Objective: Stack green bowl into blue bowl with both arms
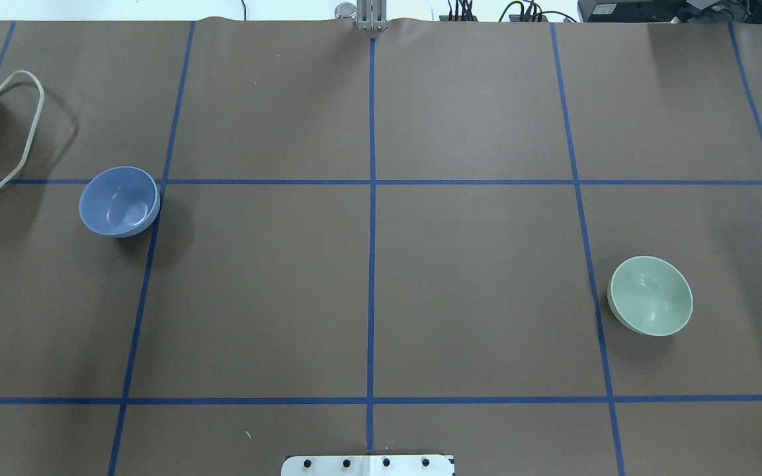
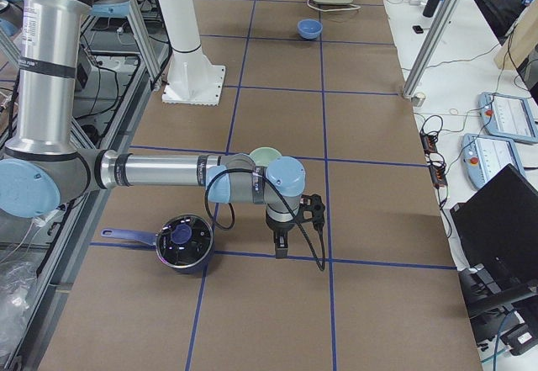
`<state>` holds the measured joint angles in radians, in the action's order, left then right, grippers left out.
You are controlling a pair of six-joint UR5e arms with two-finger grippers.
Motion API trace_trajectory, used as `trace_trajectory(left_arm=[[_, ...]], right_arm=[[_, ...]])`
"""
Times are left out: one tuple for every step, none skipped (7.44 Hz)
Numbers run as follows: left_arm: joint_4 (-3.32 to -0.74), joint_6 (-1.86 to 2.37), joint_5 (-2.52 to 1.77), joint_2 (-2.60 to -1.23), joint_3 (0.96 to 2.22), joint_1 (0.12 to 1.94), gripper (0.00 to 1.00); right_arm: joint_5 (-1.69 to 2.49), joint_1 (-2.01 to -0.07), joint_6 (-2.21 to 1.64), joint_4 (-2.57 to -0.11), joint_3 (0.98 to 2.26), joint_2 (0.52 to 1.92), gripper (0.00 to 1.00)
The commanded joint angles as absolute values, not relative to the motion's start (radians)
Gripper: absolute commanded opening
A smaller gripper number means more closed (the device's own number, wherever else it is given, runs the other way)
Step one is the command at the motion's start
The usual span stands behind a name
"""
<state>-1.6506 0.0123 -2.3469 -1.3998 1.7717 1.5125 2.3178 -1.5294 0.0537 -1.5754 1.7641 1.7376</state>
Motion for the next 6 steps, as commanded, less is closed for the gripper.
trace_trajectory(left_arm=[[-1.651,0.014,-2.342,-1.404,1.787,1.513,0.99],[-1.652,0.012,-2.342,-1.404,1.798,1.513,0.99],[-1.666,0.012,-2.342,-1.407,1.801,1.513,0.99],[-1.705,0.017,-2.342,-1.413,1.796,1.513,0.99],[-1.745,0.023,-2.344,-1.428,1.798,1.513,0.99],[-1.794,0.023,-2.345,-1.442,1.795,1.513,0.99]], right_arm=[[2.318,-1.529,0.054,-1.575,1.766,1.736,1.0],[2.318,-1.529,0.054,-1.575,1.764,1.735,1.0],[2.318,-1.529,0.052,-1.575,1.766,1.732,1.0],[2.318,-1.529,0.052,-1.563,1.767,1.715,1.0],[2.315,-1.529,0.048,-1.443,1.755,1.71,1.0],[2.313,-1.529,0.034,-1.324,1.729,1.71,1.0]])
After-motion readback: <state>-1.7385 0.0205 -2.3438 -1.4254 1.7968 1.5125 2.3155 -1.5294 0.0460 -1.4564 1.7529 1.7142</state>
